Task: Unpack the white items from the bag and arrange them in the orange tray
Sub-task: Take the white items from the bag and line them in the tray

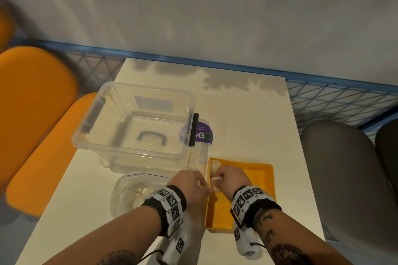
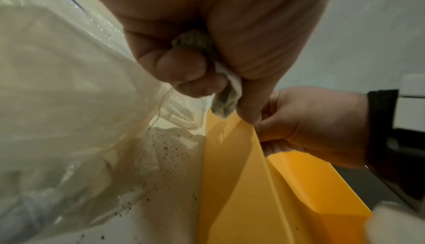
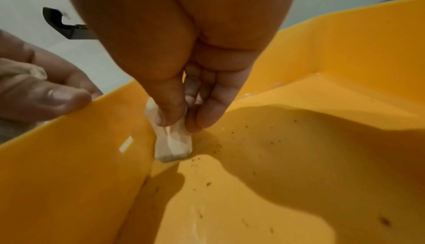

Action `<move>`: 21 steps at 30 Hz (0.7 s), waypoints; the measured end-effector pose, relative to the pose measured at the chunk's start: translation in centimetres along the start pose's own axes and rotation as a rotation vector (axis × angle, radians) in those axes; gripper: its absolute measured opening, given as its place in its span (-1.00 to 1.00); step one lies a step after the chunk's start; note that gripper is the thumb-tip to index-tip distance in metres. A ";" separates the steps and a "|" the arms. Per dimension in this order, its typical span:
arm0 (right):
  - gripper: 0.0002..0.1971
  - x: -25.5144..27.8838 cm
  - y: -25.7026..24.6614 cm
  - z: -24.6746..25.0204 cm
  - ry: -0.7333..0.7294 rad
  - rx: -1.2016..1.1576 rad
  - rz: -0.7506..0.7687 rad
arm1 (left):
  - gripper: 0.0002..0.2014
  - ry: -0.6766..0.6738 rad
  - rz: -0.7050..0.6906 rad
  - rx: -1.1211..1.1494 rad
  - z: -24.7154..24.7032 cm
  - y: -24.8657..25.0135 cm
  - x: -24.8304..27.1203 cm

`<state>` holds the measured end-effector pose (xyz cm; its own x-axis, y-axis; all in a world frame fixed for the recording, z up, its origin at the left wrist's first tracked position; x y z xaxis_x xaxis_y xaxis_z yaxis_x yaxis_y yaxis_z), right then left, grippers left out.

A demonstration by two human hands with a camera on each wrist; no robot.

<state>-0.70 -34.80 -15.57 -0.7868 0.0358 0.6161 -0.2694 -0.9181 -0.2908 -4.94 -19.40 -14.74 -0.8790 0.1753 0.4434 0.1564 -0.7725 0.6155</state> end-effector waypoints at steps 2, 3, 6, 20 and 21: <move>-0.92 -0.6 -0.4 0.3 0.047 -0.004 -0.034 | -0.65 -0.006 0.005 -0.007 0.0 0.0 -0.1; -0.91 -0.8 -0.5 0.4 0.065 -0.009 -0.052 | -0.65 -0.009 0.005 -0.011 0.0 0.0 -0.2; -0.87 -1.2 -0.6 0.4 0.077 -0.008 -0.073 | -0.65 -0.014 0.000 -0.023 -0.1 0.0 -0.4; -0.84 1.2 0.2 2.6 0.145 -0.012 -0.078 | -0.51 0.050 -0.105 0.126 1.3 0.9 0.6; -0.88 1.9 0.1 2.9 0.145 -0.077 -0.038 | -0.49 0.060 -0.132 0.175 1.5 1.1 0.7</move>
<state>-0.64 -35.99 -12.33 -0.8455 0.1316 0.5175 -0.3381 -0.8820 -0.3281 -4.74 -19.23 -12.74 -0.9215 0.2273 0.3150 0.1091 -0.6267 0.7716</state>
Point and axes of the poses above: each hand's wrist, its own x-axis away from the middle knuckle, its own z-axis out of the back of the hand, y = z × x, the point moved 4 cm from there along -x, towards the middle knuckle, and after that the axes turned 12 degrees about -z, right-handed, at the moved point
